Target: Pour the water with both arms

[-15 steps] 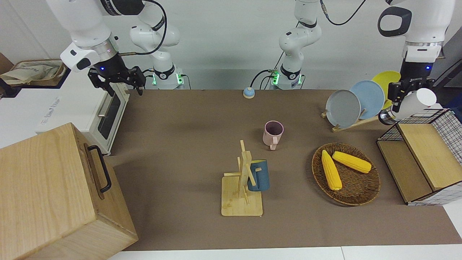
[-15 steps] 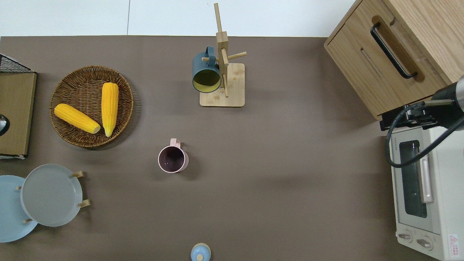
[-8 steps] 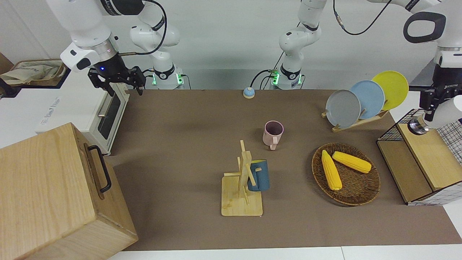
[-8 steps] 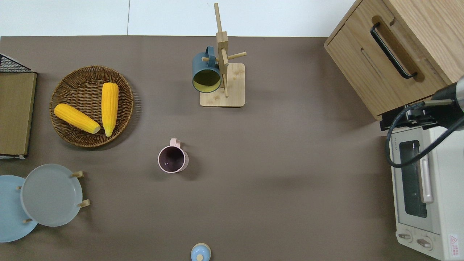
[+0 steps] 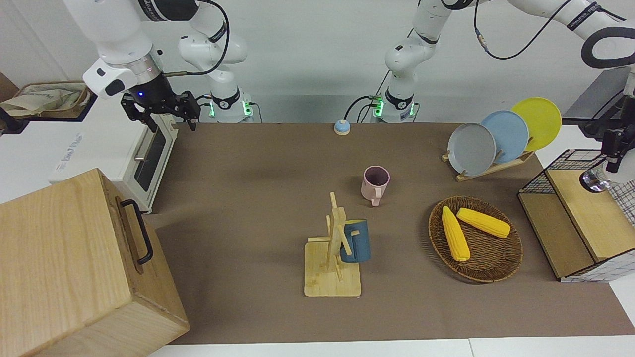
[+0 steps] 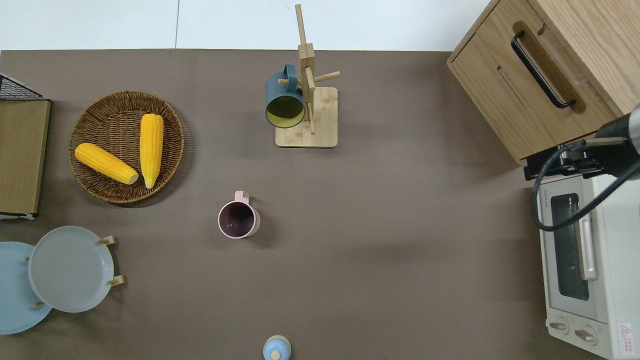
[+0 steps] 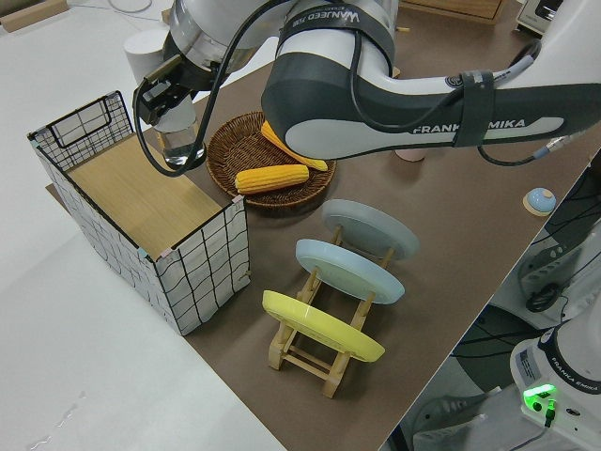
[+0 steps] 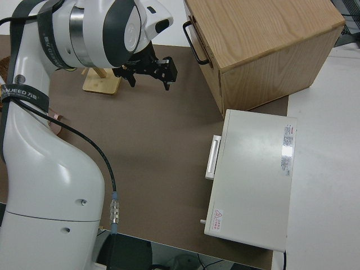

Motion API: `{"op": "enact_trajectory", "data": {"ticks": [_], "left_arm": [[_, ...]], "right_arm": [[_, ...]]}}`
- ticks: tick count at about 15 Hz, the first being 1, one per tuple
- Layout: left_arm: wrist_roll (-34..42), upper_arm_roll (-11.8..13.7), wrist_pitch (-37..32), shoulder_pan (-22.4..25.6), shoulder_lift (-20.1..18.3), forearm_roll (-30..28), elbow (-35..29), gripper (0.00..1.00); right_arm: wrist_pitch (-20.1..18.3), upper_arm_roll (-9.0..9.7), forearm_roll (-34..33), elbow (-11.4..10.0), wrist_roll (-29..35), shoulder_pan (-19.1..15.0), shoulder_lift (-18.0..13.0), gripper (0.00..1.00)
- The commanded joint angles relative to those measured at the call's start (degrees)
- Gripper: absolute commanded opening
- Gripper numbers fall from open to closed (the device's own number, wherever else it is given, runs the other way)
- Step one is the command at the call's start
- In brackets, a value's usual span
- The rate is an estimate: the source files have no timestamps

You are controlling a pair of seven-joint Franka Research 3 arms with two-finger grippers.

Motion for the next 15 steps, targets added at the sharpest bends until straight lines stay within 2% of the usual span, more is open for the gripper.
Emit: {"op": "enact_trajectory", "data": {"ticks": [1,4,8,15], "left_arm": [[3.35,-0.68,7.89,0.91,0.70,-2.81,-1.67,0.00],[6.15,-0.77,13.78,0.91,0.70,-6.05,-5.63,0.00],[16.60,-0.68,17.67,1.09,0.78,-15.10,-9.07,0.00],[19.17,-0.77,17.67,2.84,3.07,-16.08,-8.20,0.02]], "right_arm": [[0.43,0.17,1.17,-0.67,-1.28,-0.53,-0.74,0.992],[0.43,0.26,1.17,-0.67,-1.28,-0.53,-0.74,0.992],[0.43,0.26,1.17,-0.67,-1.28,-0.53,-0.74,0.992],[0.43,0.17,1.17,-0.67,-1.28,-0.53,-0.74,0.992]]}}
